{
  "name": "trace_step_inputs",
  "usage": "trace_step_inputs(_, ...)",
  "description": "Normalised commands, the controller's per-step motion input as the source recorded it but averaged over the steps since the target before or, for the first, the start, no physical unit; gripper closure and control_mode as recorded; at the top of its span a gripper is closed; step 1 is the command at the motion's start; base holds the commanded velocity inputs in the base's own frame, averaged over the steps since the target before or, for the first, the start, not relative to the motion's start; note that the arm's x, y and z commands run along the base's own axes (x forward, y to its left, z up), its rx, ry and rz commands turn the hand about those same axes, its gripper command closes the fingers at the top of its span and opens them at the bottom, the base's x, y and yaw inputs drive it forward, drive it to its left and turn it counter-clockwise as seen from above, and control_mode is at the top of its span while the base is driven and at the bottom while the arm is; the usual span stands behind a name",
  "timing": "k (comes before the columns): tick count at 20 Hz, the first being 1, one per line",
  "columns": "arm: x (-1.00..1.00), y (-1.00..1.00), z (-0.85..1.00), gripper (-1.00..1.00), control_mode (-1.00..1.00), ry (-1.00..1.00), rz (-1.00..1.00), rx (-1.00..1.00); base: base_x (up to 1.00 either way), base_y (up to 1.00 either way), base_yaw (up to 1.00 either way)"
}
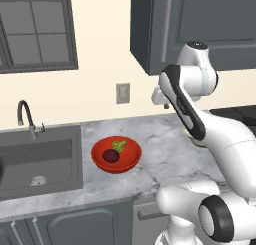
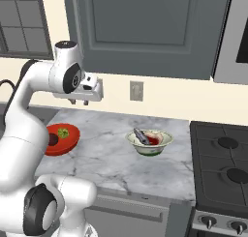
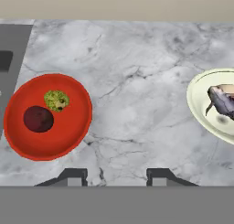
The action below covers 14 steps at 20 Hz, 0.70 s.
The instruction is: Place the bowl with the broccoli and potato on the second highest shelf of the fridge. Place the bowl with the steak and fish on the top shelf of the fridge.
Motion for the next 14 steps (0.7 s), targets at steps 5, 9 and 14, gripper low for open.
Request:
trace_step_inputs(5,-0.03,0.02,-0.06,-1.00,-1.00,0.03,0.00,0.07,0.00,0.00,0.00)
trace_step_inputs(9,0.00,0.19,-0.43,-1.00,-1.00,0.11,0.00,0.05,0.00,0.00,0.00)
trace_step_inputs(14,0.00,0.15,-0.63,-1.00,-1.00,0.06,0.00,0.01,0.00,0.00,0.00)
